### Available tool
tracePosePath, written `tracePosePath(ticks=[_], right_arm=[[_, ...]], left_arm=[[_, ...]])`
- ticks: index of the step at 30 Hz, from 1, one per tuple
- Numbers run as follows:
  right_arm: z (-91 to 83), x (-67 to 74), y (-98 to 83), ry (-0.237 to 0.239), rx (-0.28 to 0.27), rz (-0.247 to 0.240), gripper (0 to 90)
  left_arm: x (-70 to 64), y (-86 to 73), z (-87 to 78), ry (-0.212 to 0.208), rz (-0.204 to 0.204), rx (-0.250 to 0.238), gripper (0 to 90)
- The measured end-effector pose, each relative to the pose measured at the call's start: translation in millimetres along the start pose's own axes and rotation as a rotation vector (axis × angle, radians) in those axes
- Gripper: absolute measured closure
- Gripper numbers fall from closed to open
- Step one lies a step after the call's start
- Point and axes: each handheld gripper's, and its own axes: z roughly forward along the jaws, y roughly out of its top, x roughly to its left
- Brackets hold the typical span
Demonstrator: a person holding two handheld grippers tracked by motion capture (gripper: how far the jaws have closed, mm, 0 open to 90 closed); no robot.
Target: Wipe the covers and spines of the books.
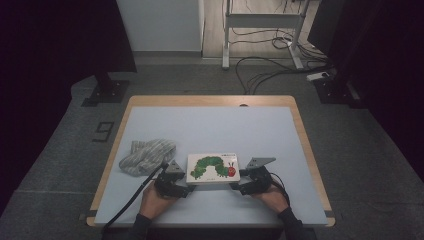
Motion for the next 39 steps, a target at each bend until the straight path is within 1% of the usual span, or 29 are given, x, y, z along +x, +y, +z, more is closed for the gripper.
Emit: tracePosePath(ticks=[5, 6, 8, 12, 13, 14, 15, 18, 20, 24, 25, 27, 32, 35, 39], right_arm=[[-1.7, 0.5, -0.2, -0.013, 0.013, -0.014, 29.5], [-2.1, 0.9, -0.6, -0.014, 0.015, -0.027, 29.1], [-4.1, 0.7, -1.2, -0.012, 0.011, -0.015, 29.1], [-5.5, -1.1, -3.3, -0.013, 0.008, -0.008, 29.0], [-5.5, -0.8, -3.3, -0.016, 0.008, -0.011, 29.1], [-5.2, -0.1, -3.2, -0.021, 0.01, -0.018, 29.1], [-5.1, 1.1, -3.1, -0.028, 0.013, -0.022, 29.6], [-4.4, 3.2, -2.8, -0.041, 0.018, -0.032, 30.7], [-4.1, 4.1, -2.7, -0.051, 0.021, -0.041, 32.0], [-3.3, 6.4, -2.4, -0.073, 0.027, -0.059, 35.7], [-3.1, 6.8, -2.2, -0.076, 0.027, -0.064, 37.3], [-2.6, 7.2, -1.6, -0.073, 0.023, -0.068, 42.2], [0.5, 2.8, 1.0, -0.069, 0.01, -0.056, 47.2], [3.4, -0.6, 3.9, -0.073, 0.006, -0.052, 47.8], [7.7, -4.5, 8.6, -0.093, 0.006, -0.052, 47.8]], left_arm=[[-1.1, -1.4, 0.0, 0.005, 0.005, -0.005, 30.8], [-1.7, -1.8, 0.3, 0.01, 0.016, -0.004, 30.8], [-4.2, -2.7, 0.7, 0.034, 0.044, -0.001, 32.0], [-5.9, -3.4, 1.1, 0.045, 0.052, -0.001, 32.2], [-6.2, -3.5, 1.0, 0.043, 0.053, -0.002, 32.0], [-5.7, -3.5, 0.5, 0.034, 0.04, -0.005, 31.0], [-5.1, -3.6, -0.3, 0.029, 0.036, -0.004, 30.7], [-4.6, -5.3, -1.9, 0.027, 0.037, -0.005, 31.9], [-4.2, -6.2, -2.7, 0.034, 0.043, -0.009, 34.2], [-3.5, -6.5, -3.4, 0.024, 0.052, -0.014, 39.2], [-3.2, -6.5, -3.3, 0.022, 0.054, -0.016, 41.8], [-0.7, -5.9, -2.8, 0.013, 0.049, -0.021, 44.4], [10.5, -2.4, -0.4, -0.017, 0.023, -0.04, 48.9], [16.5, 0.7, 1.7, -0.011, 0.021, -0.044, 50.1], [23.3, 5.7, 4.7, 0.005, 0.018, -0.046, 51.1]])
